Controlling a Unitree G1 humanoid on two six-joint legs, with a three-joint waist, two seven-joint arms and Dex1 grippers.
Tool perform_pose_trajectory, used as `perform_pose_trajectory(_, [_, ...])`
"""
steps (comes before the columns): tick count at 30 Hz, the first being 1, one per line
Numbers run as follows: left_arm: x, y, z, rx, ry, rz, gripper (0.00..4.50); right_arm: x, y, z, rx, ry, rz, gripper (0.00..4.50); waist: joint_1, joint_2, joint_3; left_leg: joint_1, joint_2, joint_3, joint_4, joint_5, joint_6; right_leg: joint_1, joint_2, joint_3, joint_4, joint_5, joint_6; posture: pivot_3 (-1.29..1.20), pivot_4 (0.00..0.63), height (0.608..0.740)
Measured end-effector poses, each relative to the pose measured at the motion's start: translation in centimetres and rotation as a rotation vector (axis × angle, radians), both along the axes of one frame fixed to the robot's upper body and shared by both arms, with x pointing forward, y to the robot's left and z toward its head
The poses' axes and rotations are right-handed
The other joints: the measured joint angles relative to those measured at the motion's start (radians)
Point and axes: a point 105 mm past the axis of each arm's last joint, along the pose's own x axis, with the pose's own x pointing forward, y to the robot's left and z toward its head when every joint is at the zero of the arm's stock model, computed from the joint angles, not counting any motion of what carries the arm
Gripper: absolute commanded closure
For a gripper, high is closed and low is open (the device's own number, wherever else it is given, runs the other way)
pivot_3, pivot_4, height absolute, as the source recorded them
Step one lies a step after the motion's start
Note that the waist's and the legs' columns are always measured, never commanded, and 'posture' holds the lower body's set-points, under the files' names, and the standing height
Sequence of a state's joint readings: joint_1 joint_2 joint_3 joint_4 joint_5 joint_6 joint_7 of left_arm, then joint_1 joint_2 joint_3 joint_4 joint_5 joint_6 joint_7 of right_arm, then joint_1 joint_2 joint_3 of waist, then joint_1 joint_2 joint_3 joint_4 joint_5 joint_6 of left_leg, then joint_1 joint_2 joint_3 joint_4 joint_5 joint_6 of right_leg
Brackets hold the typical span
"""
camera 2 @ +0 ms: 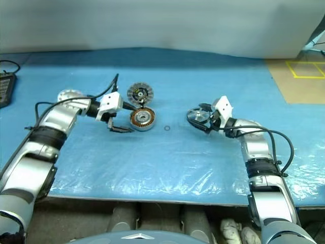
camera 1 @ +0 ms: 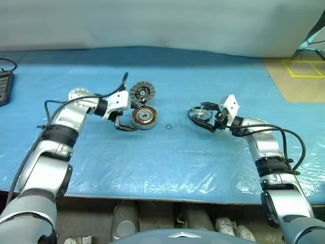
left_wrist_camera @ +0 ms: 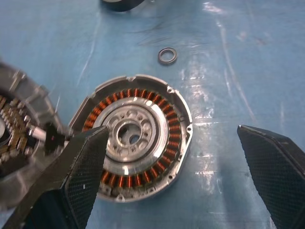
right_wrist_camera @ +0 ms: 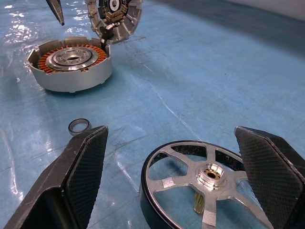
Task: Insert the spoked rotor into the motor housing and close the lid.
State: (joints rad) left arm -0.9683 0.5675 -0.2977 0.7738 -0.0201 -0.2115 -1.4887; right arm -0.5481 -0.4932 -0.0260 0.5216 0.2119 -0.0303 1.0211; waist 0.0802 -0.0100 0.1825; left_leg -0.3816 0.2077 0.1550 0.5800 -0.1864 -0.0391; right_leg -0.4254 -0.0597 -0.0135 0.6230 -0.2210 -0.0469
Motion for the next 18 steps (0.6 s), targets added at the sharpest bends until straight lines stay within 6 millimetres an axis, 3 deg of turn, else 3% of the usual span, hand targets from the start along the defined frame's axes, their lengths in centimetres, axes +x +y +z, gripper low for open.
perform_pose_trajectory(4, [0.4,-0.2,0.0,0.089,-0.004,-0.073,0.0,-0.1,-0.1,-0.2,0.0,-0.001,-0.012,0.06,-0.001,0.0,0.0,0.0,0.0,0.0,0.0,0.0,0.0,0.0,0.0,0.0,0.0,0.0,0.0,0.0,0.15,0.74])
perform_pose_trajectory(10, [0.5,-0.3,-1.7,0.242,-0.018,-0.146,0.0,-0.6,-0.2,-0.3,-0.004,-0.011,-0.028,0.06,0.015,0.0,0.0,-0.001,0.0,-0.001,0.0,0.0,0.0,0.0,0.0,-0.001,0.0,0.0,0.0,0.0,0.15,0.74])
perform_pose_trajectory(18, [1.2,-1.3,-2.5,0.269,-0.087,-0.142,0.0,-1.0,-0.1,0.0,-0.003,-0.021,-0.041,0.06,0.026,0.0,0.0,-0.001,0.0,-0.002,0.0,0.0,0.0,0.001,0.0,-0.002,0.0,0.0,0.0,0.0,0.15,0.74])
